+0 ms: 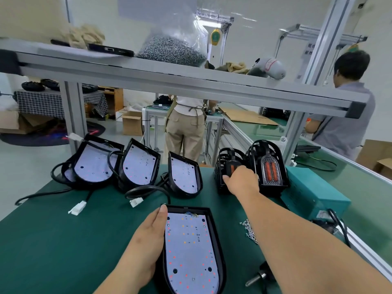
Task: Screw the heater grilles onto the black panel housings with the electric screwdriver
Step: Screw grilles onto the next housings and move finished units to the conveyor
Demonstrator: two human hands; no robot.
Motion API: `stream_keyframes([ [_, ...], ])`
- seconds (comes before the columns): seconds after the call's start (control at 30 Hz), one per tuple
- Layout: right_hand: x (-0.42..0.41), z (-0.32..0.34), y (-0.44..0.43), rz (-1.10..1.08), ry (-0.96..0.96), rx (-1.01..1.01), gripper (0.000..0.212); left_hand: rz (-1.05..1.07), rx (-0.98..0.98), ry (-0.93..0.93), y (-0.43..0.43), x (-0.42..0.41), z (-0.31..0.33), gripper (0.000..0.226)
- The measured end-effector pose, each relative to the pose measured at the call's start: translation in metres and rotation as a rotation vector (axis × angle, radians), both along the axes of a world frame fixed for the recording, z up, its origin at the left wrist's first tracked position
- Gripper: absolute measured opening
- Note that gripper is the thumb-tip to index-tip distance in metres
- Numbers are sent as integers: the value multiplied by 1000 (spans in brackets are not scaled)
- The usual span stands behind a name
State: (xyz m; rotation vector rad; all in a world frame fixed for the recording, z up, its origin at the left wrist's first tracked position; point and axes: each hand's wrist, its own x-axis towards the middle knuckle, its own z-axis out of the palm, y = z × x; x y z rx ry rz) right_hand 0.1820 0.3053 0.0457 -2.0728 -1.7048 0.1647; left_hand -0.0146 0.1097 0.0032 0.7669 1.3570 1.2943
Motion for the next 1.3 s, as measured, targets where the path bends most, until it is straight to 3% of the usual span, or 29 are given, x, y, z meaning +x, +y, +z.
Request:
stream_keyframes([
  [0.2, -7, 13, -10, 26, 130, 95, 58, -21, -4, -1, 1, -1, 0, 46],
  [0.33, -8, 31, -26, 275, 277, 256, 58, -91, -16, 20, 0, -3, 0, 51],
  [0.43, -3, 42, -48, 572, 183, 251, 85, -72, -28, 29, 1, -4, 1, 49],
  [0.5, 2, 45, -64, 775, 121, 228, 92, -63, -29, 32, 1, -4, 2, 49],
  [0.7, 12, 45, -106, 1148, -444, 182, 76, -56, -23, -30, -1, -2, 10, 43],
  [0.87, 11, 54, -123, 1321, -689, 174, 72, -111, -17, -123, -3, 1, 11, 55],
  [1.13, -24, 49, -135, 1465, -756, 59, 79, -95, 120, -184, 2, 3, 4, 44],
  [1.3, -26, 26, -143, 1382, -645, 5, 83, -126, 102, -222, 1, 0, 3, 51],
])
